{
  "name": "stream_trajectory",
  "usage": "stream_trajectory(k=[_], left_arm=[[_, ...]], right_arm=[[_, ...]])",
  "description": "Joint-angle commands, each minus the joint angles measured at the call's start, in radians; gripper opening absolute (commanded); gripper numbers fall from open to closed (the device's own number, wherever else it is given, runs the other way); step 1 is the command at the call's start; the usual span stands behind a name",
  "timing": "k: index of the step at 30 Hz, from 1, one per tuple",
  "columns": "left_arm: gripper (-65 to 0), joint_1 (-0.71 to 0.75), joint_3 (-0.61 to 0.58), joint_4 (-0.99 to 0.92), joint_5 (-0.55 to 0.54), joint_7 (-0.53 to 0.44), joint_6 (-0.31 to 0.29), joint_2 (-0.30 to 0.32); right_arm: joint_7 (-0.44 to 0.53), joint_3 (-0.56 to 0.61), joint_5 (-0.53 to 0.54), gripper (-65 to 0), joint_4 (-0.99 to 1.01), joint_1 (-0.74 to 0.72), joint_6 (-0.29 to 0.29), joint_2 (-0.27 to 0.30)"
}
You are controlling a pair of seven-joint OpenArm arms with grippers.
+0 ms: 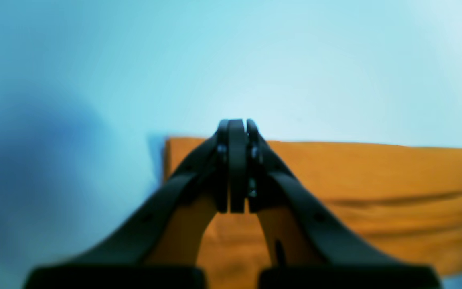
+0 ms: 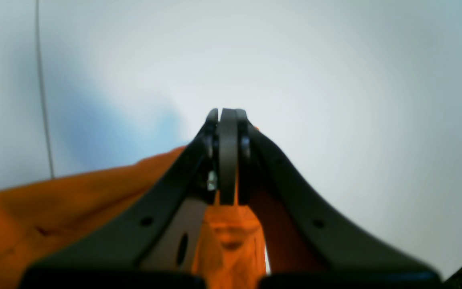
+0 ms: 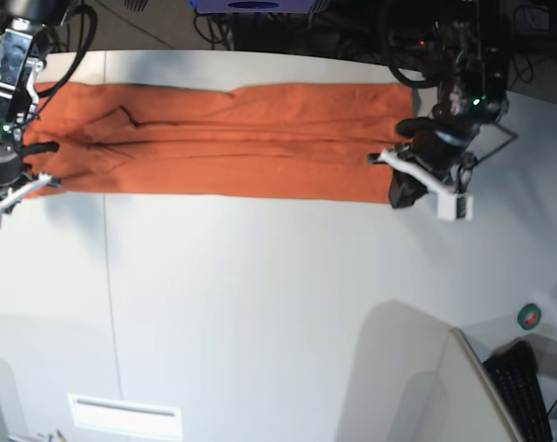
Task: Layout the t-shirt on the table in an organized manner, then fold the t-shirt properly
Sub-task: 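Release the folded edge and smooth the strip with both grippers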
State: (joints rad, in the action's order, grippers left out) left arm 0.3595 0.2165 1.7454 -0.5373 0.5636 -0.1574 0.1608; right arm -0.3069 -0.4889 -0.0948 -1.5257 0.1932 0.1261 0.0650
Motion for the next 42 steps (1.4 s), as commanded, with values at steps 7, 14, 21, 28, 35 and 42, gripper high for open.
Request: stream_trajectory(k=[7, 14, 21, 28, 35, 42], left_arm=[[-8.7, 0.042, 0.080, -0.094, -0.298, -0.024, -0.003, 0.093], [0.0, -0.003, 0.085, -0.312, -0.303, -0.026, -0.219, 0.099], [-4.8, -0.052, 0.077, -0.424, -0.280, -0.026, -0.233, 0.095], [-5.9, -0.063, 0.077, -0.440, -0.134, -0.023, -0.235, 0.033], [-32.4, -0.057, 0.071, -0.445, -0.123, -0.021, -0.236, 0.030], [-65.0, -0.119, -0.021, -0.568, -0.128, -0.024, -0.247, 0.064]], right_arm=[[0.018, -0.003, 0.002, -65.0, -0.011, 0.016, -0.006, 0.003], [0.018, -0.003, 0.002, -65.0, -0.011, 0.018, -0.006, 0.002], [0.018, -0.003, 0.002, -65.0, -0.011, 0.019, -0.006, 0.002], [0.016, -0.003, 0.002, -65.0, -0.012, 0.019, -0.006, 0.000], [0.016, -0.003, 0.002, -65.0, -0.012, 0.019, -0.006, 0.000], [0.016, -0.003, 0.002, -65.0, -0.012, 0.019, -0.006, 0.000]])
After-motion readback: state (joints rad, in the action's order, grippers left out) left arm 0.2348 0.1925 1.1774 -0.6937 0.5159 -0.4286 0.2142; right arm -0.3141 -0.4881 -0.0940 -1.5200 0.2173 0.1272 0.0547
